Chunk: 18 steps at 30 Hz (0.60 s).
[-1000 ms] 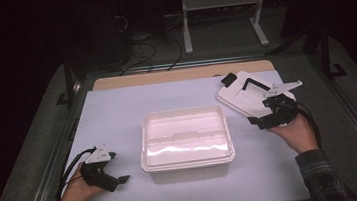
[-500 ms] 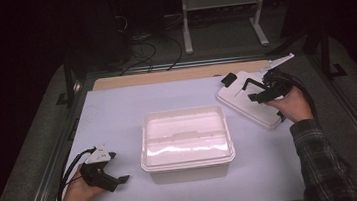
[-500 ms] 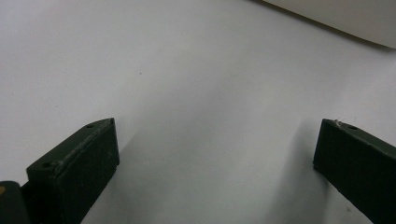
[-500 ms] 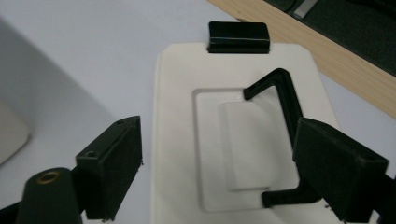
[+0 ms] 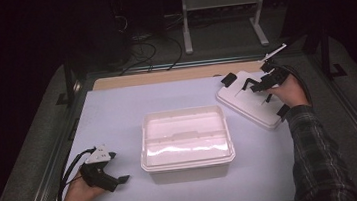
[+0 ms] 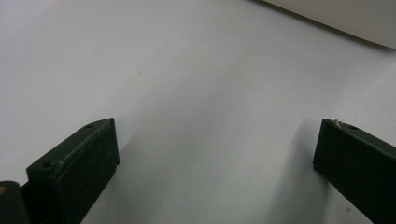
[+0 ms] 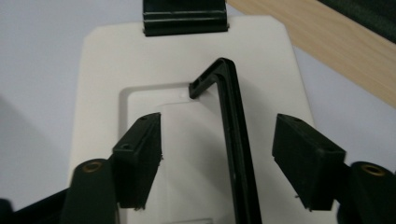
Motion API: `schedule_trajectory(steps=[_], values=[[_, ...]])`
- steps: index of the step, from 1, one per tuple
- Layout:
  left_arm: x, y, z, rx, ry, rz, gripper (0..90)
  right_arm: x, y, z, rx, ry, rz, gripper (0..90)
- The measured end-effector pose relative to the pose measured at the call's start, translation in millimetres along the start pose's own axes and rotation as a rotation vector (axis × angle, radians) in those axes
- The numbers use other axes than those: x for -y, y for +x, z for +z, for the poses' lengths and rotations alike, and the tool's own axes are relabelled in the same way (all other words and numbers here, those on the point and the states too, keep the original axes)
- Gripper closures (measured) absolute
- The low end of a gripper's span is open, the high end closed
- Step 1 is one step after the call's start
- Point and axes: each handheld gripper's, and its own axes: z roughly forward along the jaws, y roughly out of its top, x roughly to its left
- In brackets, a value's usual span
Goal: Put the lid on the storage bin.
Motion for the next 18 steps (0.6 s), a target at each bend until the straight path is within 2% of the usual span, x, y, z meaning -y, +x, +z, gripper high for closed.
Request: schedule_trajectory(steps=[5,11,14,18], values=[[0.0,0.0,0.0,0.0,0.0,0.0,0.0,0.2,-4.3,12.4,0.007,0.031,0.003,48.3],[0.1,0.1,0.0,0.001,-0.001,-0.001,0.0,-1.0,-2.1,16.5,0.048,0.054,-0.03,71.6],[0.1,0.2,0.1,0.001,0.0,0.0,0.0,-1.9,-0.8,13.6,0.049,0.051,-0.041,76.8],[0.0,0.2,0.0,0.001,0.0,0.0,0.0,-3.4,3.8,11.2,0.022,0.058,-0.061,81.0]])
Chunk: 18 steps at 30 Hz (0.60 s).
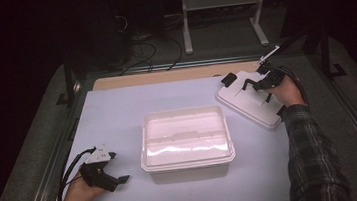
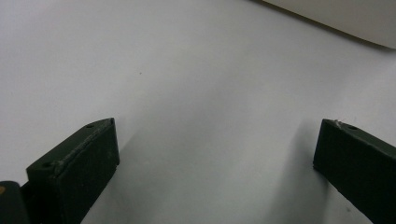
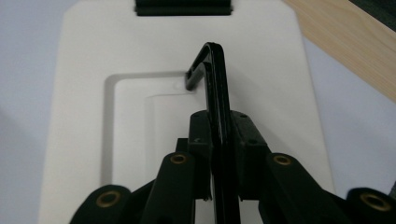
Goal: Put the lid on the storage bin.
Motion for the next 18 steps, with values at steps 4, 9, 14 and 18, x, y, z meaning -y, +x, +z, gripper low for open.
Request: schedule_trajectory(steps=[4,9,14,18], values=[[0.0,0.0,0.0,0.0,0.0,0.0,0.0,-2.4,4.1,-6.6,-0.007,0.01,-0.014,83.9],[0.0,-0.2,0.0,-0.001,0.0,0.0,0.0,-6.5,5.6,-26.5,-0.013,0.004,-0.023,83.9],[0.0,-0.1,0.0,0.0,-0.001,0.0,0.0,-11.6,8.4,-51.6,-0.033,-0.012,-0.035,84.0],[0.0,-0.1,0.0,0.0,-0.001,-0.001,0.0,-15.4,13.6,-71.1,-0.056,-0.041,-0.045,84.1]])
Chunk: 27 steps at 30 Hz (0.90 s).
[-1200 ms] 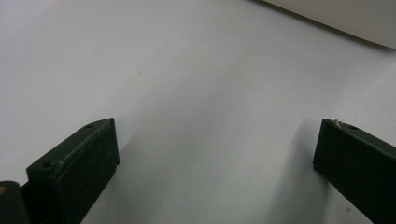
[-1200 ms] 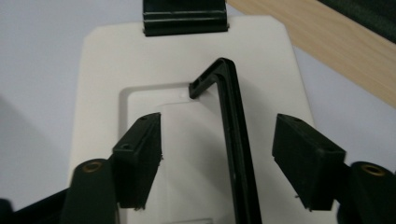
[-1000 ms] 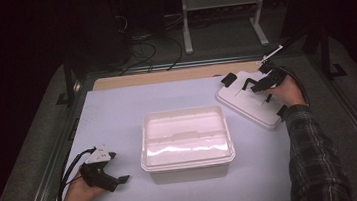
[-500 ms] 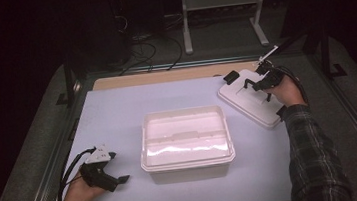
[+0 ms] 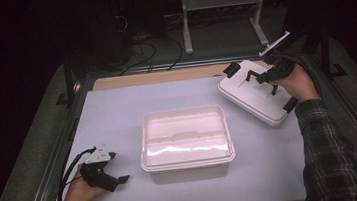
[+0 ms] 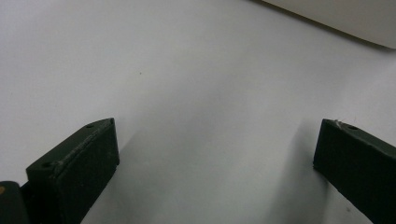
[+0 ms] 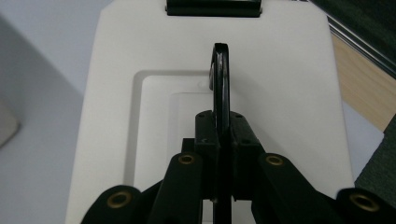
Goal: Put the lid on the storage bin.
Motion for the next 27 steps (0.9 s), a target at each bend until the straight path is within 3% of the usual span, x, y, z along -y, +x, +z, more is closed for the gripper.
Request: schedule_trajectory(steps=[13,20,27], values=[[0.0,0.1,0.0,-0.001,0.0,0.002,0.0,-26.0,27.0,-51.5,-0.075,-0.049,-0.09,84.1],[0.0,0.0,-0.1,-0.001,0.001,0.001,0.0,-42.5,53.3,-69.6,-0.14,-0.068,-0.168,84.1],[0.0,0.2,-0.2,0.0,0.002,0.003,0.0,-57.0,84.6,-76.4,-0.219,-0.087,-0.261,84.1]])
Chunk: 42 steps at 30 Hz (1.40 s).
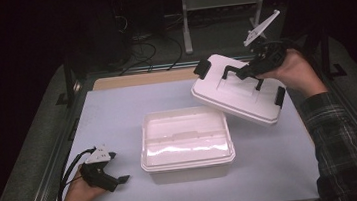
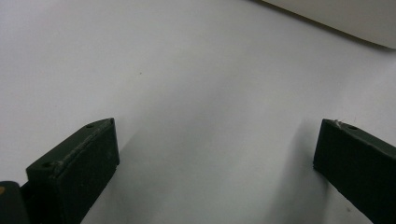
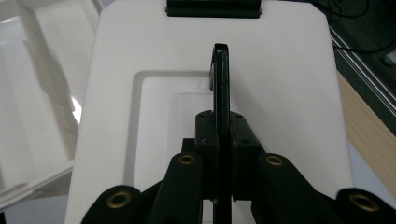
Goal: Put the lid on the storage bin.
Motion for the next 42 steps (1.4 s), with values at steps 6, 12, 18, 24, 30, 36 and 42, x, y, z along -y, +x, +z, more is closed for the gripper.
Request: schedule_trajectory(steps=[6,12,18,24,30,36,42], values=[[0.0,0.0,0.0,0.0,0.0,0.0,0.0,-15.8,19.6,5.2,-0.062,-0.01,-0.059,84.1],[0.1,-0.1,0.1,-0.001,-0.001,0.0,0.0,-32.0,35.8,14.5,-0.107,0.0,-0.117,84.2],[0.1,-0.1,0.1,-0.001,-0.001,0.0,0.0,-48.0,54.7,23.4,-0.151,0.002,-0.18,84.3],[0.1,0.0,0.1,-0.001,-0.001,0.0,0.0,-63.1,75.0,33.0,-0.198,0.01,-0.243,84.3],[0.1,0.1,0.0,0.0,0.0,0.0,0.0,-75.9,95.3,45.4,-0.241,0.022,-0.308,84.2],[0.1,0.2,-0.1,0.0,0.001,0.003,0.0,-82.8,110.6,60.7,-0.278,0.052,-0.354,84.3],[0.1,-0.2,0.2,-0.001,-0.003,-0.003,0.0,-86.3,119.9,73.4,-0.318,0.07,-0.375,84.3]])
